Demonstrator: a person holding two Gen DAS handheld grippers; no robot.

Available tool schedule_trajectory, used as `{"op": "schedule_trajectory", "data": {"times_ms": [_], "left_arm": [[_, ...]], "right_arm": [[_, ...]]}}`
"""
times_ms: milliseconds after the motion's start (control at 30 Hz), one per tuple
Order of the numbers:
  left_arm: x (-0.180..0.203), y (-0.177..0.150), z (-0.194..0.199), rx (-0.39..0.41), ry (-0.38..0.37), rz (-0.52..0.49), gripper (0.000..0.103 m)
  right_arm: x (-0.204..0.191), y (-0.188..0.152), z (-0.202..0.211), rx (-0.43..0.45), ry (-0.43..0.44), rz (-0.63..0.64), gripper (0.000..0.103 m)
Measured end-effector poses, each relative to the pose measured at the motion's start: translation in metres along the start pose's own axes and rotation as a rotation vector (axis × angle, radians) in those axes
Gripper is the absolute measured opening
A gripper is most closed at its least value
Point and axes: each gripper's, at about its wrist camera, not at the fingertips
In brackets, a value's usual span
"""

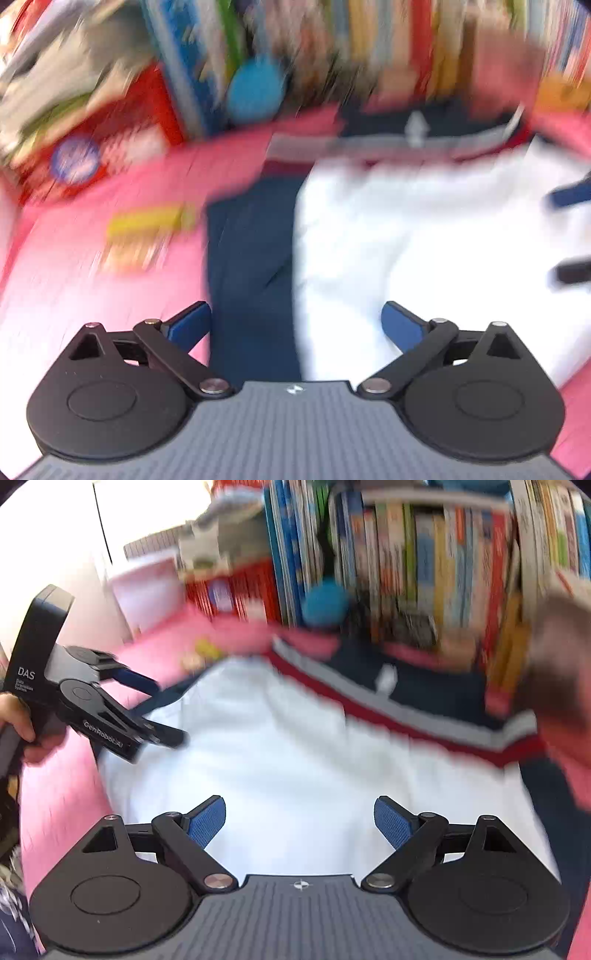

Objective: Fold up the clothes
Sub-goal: 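Release the hem band and pull both grippers back from the jacket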

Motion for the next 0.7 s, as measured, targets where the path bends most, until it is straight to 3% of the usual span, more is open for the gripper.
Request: {"op": "schedule_trajectory", "data": {"times_ms": [67, 133, 200, 267, 333, 467, 600, 700], "left_arm": [[-0.024, -0.015, -0.002, -0.029, 0.016, 0.072, 0.103], [-0.048, -0.020, 0.007, -0.042, 0.029, 0.146, 0.103], [-0.060, -0.019, 0.022, -0.045, 0.061, 0.173, 0.103], [-0.062, -0.011, 0.040, -0.063, 0.074, 0.185, 0.100], [-0.052, -0.002, 0.065, -0.088, 0.058, 0.203, 0.100], [-0.018, 0.009, 0.112, -0.124, -0.040, 0.258, 0.100], [0.020, 0.013, 0.149, -0.151, -0.111, 0.276, 0.101], [0.043, 0.009, 0.170, -0.136, -0.098, 0.215, 0.101]], "right_arm": [[0.010, -0.030, 0.000, -0.070, -0.090, -0.014, 0.087], [0.021, -0.046, 0.019, -0.077, -0.102, -0.060, 0.077], [0.022, -0.041, 0.043, -0.098, -0.178, -0.114, 0.084], [0.019, -0.034, 0.071, -0.062, -0.224, -0.176, 0.087], [0.013, -0.025, 0.095, -0.017, -0.247, -0.275, 0.096], [-0.011, -0.012, 0.127, 0.047, -0.235, -0.434, 0.098], [-0.048, -0.013, 0.148, 0.074, -0.222, -0.436, 0.099], [-0.068, -0.018, 0.164, 0.096, -0.207, -0.422, 0.101]]}}
Point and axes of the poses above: each gripper's, at about its wrist camera, not at the fingertips, and z roughly against the way its jaws point, x to its right, y to its top, and after that the axes turned 6 degrees about -x, right-handed
